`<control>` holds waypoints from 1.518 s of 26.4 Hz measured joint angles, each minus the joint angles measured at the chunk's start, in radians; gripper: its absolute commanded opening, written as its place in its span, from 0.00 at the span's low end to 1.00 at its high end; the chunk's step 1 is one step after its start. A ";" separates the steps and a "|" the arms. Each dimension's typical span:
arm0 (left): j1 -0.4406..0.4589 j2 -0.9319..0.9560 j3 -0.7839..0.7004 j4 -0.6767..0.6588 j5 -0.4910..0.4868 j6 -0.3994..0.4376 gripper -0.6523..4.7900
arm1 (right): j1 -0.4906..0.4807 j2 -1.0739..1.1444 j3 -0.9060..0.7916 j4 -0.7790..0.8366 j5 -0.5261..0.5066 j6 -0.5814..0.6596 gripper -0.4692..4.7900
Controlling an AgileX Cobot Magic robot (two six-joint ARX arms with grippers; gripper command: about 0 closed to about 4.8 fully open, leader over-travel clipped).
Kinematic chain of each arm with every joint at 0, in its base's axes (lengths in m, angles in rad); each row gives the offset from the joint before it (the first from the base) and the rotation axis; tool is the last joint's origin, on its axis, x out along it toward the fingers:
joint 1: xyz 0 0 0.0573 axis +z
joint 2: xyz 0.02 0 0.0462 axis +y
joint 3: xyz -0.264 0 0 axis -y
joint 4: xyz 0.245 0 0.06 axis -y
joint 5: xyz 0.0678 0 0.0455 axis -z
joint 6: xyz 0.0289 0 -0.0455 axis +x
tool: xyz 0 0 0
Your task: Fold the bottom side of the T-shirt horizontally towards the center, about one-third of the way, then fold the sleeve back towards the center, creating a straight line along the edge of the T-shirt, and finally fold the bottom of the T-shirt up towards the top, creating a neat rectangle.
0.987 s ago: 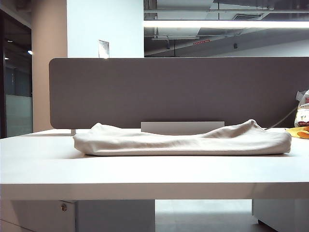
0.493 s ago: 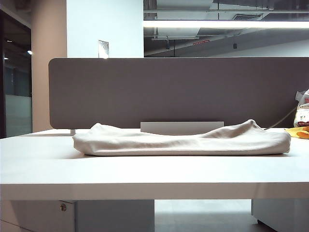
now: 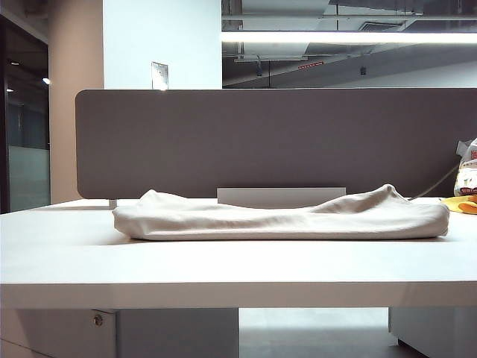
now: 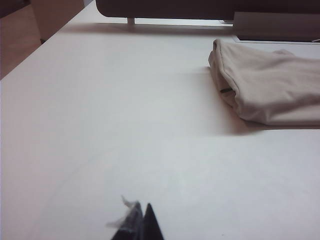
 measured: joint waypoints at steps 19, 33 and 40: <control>0.000 0.000 0.000 0.000 0.000 0.000 0.11 | 0.027 0.003 0.000 -0.039 0.020 0.000 0.08; 0.000 0.000 0.000 0.000 0.000 0.000 0.11 | 0.027 0.003 0.000 -0.039 0.020 0.000 0.08; 0.001 0.000 0.000 0.000 0.000 0.000 0.11 | 0.027 0.003 0.000 -0.039 0.020 0.000 0.08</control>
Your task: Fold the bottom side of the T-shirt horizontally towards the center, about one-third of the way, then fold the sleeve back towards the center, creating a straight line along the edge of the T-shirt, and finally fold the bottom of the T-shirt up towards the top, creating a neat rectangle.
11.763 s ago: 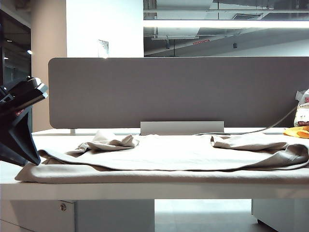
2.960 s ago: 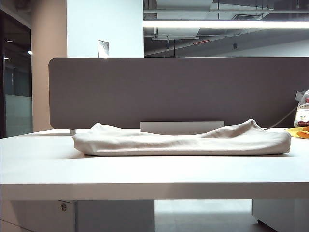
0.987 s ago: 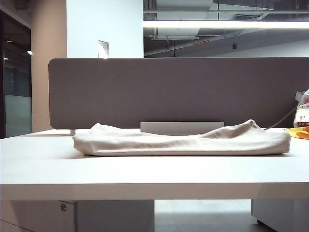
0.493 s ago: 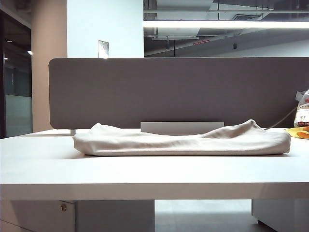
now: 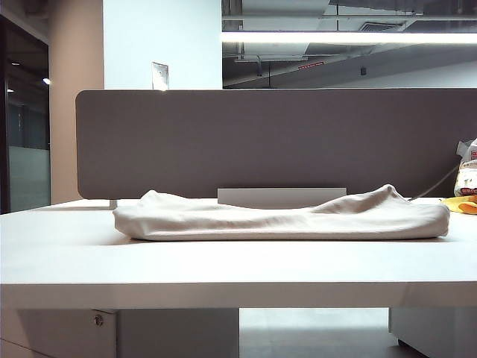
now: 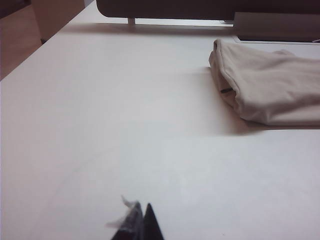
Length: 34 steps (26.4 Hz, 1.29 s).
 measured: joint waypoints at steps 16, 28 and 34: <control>0.025 0.000 0.000 0.000 0.000 0.000 0.11 | 0.000 0.000 0.000 0.000 0.000 0.000 0.08; 0.025 0.000 0.000 0.000 0.000 0.000 0.11 | 0.000 0.000 0.000 0.000 0.000 0.000 0.08; 0.025 0.000 0.000 0.000 0.000 0.000 0.11 | 0.000 0.000 0.000 0.000 0.000 0.000 0.08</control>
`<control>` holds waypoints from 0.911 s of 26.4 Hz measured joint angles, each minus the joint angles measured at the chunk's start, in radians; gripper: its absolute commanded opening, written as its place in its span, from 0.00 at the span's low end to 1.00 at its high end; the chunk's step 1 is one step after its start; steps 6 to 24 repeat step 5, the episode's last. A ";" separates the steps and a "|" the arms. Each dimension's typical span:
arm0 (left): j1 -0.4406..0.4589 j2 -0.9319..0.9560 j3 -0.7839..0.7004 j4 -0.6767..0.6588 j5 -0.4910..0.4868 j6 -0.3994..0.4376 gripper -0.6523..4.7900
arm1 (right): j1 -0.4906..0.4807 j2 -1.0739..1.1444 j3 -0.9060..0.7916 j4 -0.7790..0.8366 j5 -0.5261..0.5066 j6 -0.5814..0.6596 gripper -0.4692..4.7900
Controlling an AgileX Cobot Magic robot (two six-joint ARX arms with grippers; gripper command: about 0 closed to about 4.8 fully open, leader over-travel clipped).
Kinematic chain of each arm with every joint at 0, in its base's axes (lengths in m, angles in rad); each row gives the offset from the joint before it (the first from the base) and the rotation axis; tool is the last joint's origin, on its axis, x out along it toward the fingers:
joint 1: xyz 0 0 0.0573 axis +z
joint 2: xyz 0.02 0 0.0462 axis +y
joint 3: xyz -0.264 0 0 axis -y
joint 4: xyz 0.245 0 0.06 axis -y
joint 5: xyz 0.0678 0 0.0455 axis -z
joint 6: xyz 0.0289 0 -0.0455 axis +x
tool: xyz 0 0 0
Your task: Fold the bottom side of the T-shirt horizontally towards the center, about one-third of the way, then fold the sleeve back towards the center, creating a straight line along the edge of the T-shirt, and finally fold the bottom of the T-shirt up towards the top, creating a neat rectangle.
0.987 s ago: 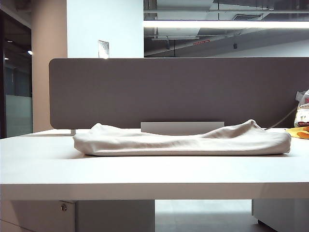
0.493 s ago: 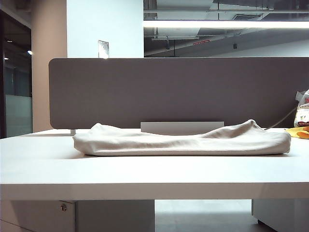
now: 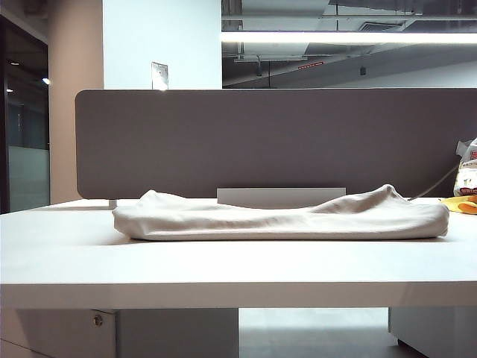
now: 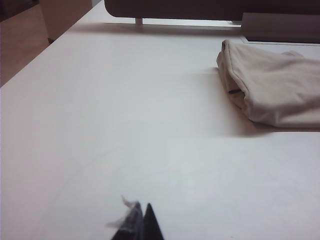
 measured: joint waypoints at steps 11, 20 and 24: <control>0.000 0.000 0.000 0.000 0.000 0.000 0.11 | 0.000 0.000 0.000 0.000 0.000 0.000 0.08; 0.000 0.000 0.000 0.000 0.000 0.000 0.11 | 0.000 0.000 0.000 0.000 0.000 0.000 0.08; 0.000 0.000 0.000 0.000 0.000 0.000 0.11 | 0.000 0.000 0.000 0.000 0.000 0.000 0.08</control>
